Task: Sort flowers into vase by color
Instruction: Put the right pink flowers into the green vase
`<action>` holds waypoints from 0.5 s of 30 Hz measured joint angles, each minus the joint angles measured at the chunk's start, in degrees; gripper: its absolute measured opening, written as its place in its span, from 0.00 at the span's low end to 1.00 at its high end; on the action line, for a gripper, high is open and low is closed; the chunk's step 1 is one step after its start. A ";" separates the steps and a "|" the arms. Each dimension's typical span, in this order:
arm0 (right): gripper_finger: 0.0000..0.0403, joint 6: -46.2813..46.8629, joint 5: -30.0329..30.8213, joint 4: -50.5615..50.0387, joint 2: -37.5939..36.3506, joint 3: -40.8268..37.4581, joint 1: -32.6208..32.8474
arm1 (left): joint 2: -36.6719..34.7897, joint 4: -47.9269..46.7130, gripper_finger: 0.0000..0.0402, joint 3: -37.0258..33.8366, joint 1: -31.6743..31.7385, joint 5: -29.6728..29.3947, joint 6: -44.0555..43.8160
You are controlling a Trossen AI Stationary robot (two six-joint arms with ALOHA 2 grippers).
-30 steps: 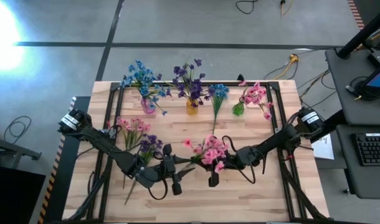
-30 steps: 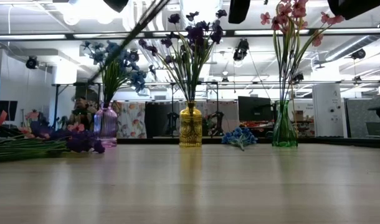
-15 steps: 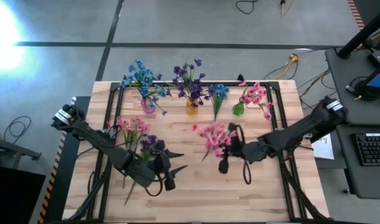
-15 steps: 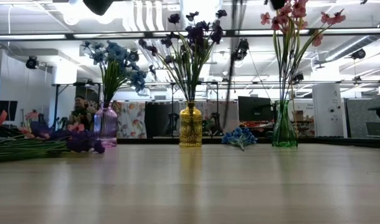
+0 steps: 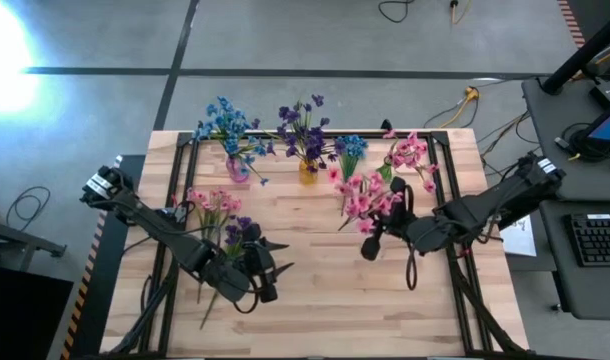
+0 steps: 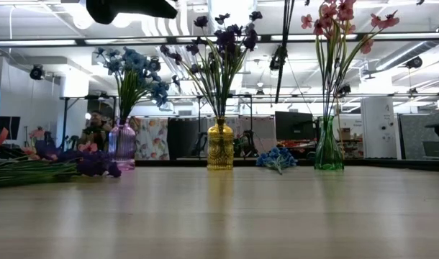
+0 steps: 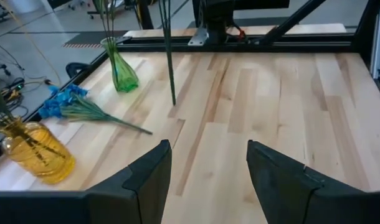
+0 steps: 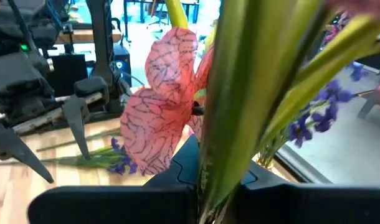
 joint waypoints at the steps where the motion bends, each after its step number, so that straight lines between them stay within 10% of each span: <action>1: 0.04 -0.02 0.11 -0.60 0.00 0.91 0.00 | -0.34 -0.54 0.48 0.00 0.00 -0.06 -0.04; 15: 0.04 -13.66 8.00 -10.50 -0.96 19.79 -6.94 | -6.22 -3.49 0.48 -0.02 0.00 -0.44 -0.22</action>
